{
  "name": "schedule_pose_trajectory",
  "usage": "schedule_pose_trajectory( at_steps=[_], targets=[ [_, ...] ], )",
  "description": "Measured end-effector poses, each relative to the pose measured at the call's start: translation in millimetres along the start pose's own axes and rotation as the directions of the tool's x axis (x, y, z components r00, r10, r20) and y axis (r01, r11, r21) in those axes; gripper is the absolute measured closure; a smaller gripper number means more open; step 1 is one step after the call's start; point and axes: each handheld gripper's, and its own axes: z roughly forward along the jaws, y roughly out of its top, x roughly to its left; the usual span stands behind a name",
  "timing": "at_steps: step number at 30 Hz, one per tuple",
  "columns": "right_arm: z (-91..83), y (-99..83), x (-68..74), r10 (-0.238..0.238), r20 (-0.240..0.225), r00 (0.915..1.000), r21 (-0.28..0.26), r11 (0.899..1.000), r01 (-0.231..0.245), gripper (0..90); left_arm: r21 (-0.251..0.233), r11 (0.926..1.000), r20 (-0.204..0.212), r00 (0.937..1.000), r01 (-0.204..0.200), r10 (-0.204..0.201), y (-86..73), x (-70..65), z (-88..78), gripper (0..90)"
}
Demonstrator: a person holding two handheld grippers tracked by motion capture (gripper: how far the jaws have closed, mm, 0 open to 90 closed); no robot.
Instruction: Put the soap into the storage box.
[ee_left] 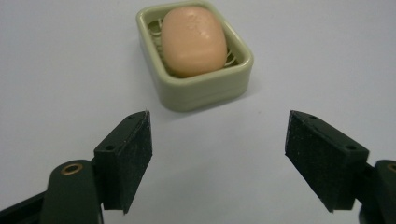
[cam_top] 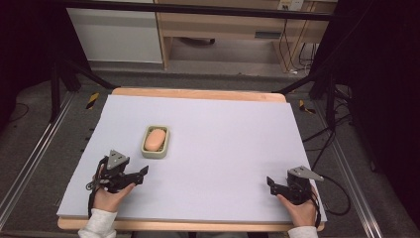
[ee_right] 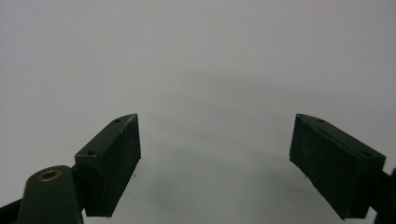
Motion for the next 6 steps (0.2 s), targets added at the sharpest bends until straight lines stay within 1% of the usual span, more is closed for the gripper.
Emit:
schedule_pose_trajectory(
  at_steps=[1, 2, 5, 6],
  targets=[
    [-1.1, -0.3, -0.4, 0.008, -0.001, 1.0, -0.001, 1.0, -0.008, 16.4, 0.009, 1.0, -0.002, 1.0, 0.001, -0.001, -2.3, 1.6, -1.3, 22.5],
    [-1.2, -0.9, -1.4, 0.007, 0.004, 1.0, -0.005, 1.0, -0.007, 16.4, 0.007, 1.0, -0.011, 0.9999, -0.001, 0.001, -4.5, 3.3, -2.1, 22.5],
    [-2.3, -1.9, -3.8, 0.016, 0.006, 0.9999, -0.007, 1.0, -0.016, 16.4, 0.023, 0.9997, -0.034, 0.9994, 0.0, 0.001, -10.3, 8.3, -5.2, 22.3],
    [-2.9, -1.7, -4.1, 0.025, 0.001, 0.9997, -0.006, 1.0, -0.025, 16.4, 0.024, 0.9997, -0.04, 0.9992, 0.001, 0.0, -11.9, 9.9, -6.5, 22.0]
  ],
)
